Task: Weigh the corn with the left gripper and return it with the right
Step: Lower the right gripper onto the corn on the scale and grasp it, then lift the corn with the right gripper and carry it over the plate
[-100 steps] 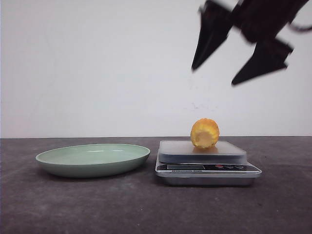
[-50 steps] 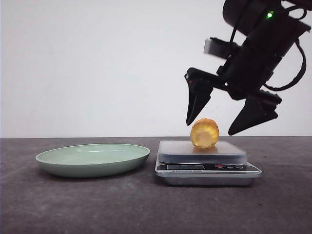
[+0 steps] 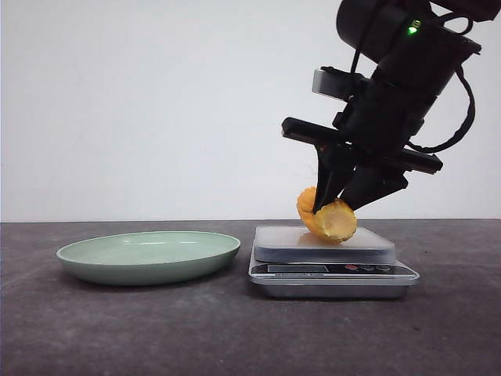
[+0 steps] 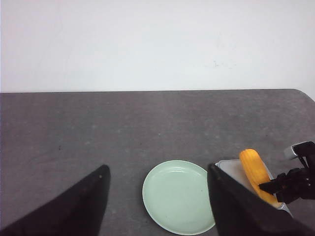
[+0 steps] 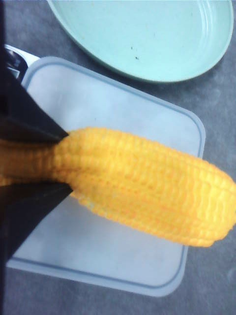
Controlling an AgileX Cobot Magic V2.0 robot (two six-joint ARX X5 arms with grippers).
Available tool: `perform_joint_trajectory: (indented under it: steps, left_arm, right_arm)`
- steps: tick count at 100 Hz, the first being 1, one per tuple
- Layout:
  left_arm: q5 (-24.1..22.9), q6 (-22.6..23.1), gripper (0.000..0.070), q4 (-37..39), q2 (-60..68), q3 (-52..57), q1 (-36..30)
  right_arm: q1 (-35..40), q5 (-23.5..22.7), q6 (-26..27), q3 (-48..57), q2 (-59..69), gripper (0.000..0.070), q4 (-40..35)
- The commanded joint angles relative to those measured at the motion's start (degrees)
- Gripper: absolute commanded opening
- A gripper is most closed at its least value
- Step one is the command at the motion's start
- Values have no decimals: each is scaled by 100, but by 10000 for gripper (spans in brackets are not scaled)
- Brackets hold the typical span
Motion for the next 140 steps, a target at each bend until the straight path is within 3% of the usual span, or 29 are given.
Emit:
perform_joint_trajectory:
  steps: [1, 25, 46, 60, 88, 112, 140]
  left_arm:
    - [-35, 101, 348, 57, 37, 92, -52]
    - [-35, 129, 348, 72, 35, 92, -52]
    - [-37, 140, 348, 125, 35, 92, -52]
    - [-37, 140, 348, 131, 35, 92, -52]
    - [-35, 138, 348, 125, 35, 92, -52]
    - [-37, 138, 348, 105, 35, 92, -52]
    - [-37, 140, 348, 103, 35, 92, -52]
  right_arm:
    - [81, 87, 15, 98, -240, 0, 15]
    - [463, 74, -245, 223, -1786, 0, 31]
    - [1093, 92, -295, 1268, -2210, 0, 0]
    - [1425, 321, -439, 2236, -1545, 0, -66]
    - [1659, 313, -286, 3654, 448, 0, -457]
    - [1716, 321, 216, 3807, 1679, 0, -538]
    - [1757, 341, 413, 3807, 2693, 0, -852]
